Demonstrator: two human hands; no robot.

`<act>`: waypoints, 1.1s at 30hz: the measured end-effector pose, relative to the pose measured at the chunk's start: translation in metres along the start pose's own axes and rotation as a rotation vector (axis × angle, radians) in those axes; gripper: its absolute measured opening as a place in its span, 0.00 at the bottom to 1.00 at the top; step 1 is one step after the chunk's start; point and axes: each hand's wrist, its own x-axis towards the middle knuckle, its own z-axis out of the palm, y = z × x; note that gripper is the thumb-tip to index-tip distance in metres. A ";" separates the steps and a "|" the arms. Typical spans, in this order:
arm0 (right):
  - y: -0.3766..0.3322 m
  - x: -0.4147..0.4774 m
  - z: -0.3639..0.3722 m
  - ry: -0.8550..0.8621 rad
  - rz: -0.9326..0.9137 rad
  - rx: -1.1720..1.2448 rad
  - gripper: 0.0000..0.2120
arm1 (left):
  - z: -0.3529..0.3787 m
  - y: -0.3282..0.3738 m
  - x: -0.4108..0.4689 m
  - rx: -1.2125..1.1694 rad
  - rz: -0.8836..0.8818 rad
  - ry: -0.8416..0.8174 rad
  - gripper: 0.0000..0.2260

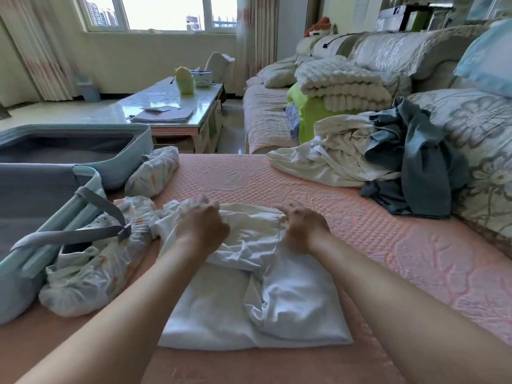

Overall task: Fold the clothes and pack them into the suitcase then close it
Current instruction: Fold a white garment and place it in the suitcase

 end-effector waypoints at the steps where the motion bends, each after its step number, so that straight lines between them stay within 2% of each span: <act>1: 0.001 0.002 0.001 -0.008 0.004 -0.023 0.23 | 0.002 0.007 0.004 -0.002 0.098 -0.010 0.24; 4: 0.002 0.004 0.007 -0.052 -0.002 -0.134 0.19 | 0.022 0.020 0.014 -0.075 0.134 -0.203 0.24; 6: 0.004 0.006 0.011 -0.050 -0.010 -0.177 0.13 | 0.034 0.018 0.019 -0.071 0.138 -0.264 0.26; 9: 0.007 0.013 0.012 0.091 0.001 -0.050 0.10 | 0.032 0.006 0.027 -0.182 0.161 0.013 0.16; 11: 0.007 0.021 0.011 0.256 0.001 0.095 0.08 | 0.020 -0.001 0.033 -0.239 0.141 0.200 0.18; 12: 0.005 0.025 0.012 0.302 -0.002 0.140 0.09 | 0.017 -0.005 0.035 -0.201 0.118 0.227 0.18; 14: 0.000 0.029 0.017 0.219 0.005 0.165 0.14 | 0.012 -0.008 0.032 -0.012 0.044 0.123 0.19; 16: -0.002 0.029 0.026 0.030 0.040 0.104 0.24 | 0.013 -0.009 0.025 0.143 -0.012 -0.026 0.27; 17: -0.002 0.027 0.030 -0.005 0.051 0.071 0.27 | 0.013 -0.006 0.021 0.185 -0.001 -0.049 0.31; 19: -0.002 0.022 0.032 0.029 0.024 0.045 0.28 | 0.009 0.005 0.013 0.166 0.133 0.053 0.30; 22: -0.005 0.009 0.022 0.035 -0.038 0.020 0.28 | -0.002 0.027 -0.008 -0.110 0.600 0.292 0.12; 23: -0.005 0.003 0.018 0.028 -0.059 0.003 0.27 | -0.004 0.032 -0.019 -0.213 0.741 0.269 0.06; 24: -0.006 -0.005 0.015 0.027 -0.086 -0.010 0.27 | -0.005 0.034 -0.032 -0.302 0.823 0.169 0.05; 26: -0.005 -0.024 0.009 0.032 -0.141 -0.018 0.23 | -0.002 0.032 -0.054 -0.353 0.901 -0.038 0.12; 29: -0.008 -0.055 -0.004 0.026 -0.227 0.009 0.12 | 0.005 0.023 -0.077 -0.221 0.996 -0.085 0.19; 31: -0.015 -0.076 -0.019 -0.051 -0.272 0.003 0.07 | 0.006 0.019 -0.090 -0.153 1.028 -0.084 0.22; 33: -0.022 -0.097 -0.033 -0.245 -0.278 0.059 0.10 | 0.010 0.020 -0.101 -0.139 1.059 -0.060 0.15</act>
